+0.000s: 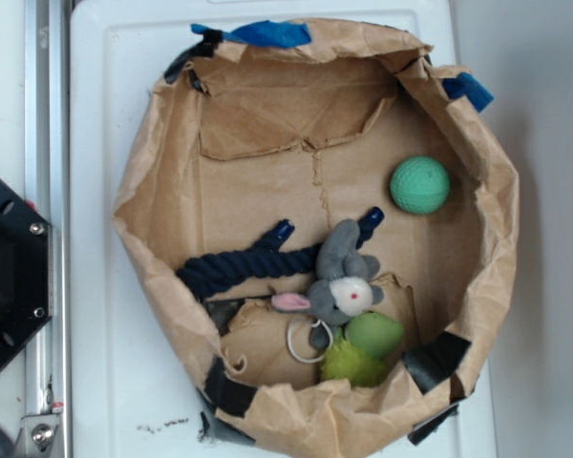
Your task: Grab the green ball.
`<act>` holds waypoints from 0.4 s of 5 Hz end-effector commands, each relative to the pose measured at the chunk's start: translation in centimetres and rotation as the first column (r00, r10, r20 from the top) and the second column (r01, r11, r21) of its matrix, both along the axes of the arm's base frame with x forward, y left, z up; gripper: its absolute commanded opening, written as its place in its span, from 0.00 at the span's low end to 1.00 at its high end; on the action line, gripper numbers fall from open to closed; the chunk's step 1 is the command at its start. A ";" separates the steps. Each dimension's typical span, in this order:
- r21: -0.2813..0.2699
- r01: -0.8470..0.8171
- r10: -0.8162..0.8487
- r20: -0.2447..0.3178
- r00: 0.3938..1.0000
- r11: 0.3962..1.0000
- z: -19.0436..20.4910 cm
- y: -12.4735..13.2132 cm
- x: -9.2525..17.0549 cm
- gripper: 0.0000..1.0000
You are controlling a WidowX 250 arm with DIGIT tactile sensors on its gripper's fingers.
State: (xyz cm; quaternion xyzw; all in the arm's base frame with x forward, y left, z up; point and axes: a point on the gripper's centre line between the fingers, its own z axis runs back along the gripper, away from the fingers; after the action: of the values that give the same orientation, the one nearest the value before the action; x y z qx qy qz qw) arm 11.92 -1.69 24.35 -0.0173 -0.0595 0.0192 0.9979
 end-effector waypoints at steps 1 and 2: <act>0.000 0.000 0.000 0.000 1.000 1.000 0.0 0.0 0.0 1.00; 0.034 -0.029 0.027 0.036 0.999 0.999 -2.9 0.6 2.9 1.00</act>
State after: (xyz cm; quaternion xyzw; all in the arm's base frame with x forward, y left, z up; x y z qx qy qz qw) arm 14.77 -1.29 20.72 0.0019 -0.0675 0.0220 0.9975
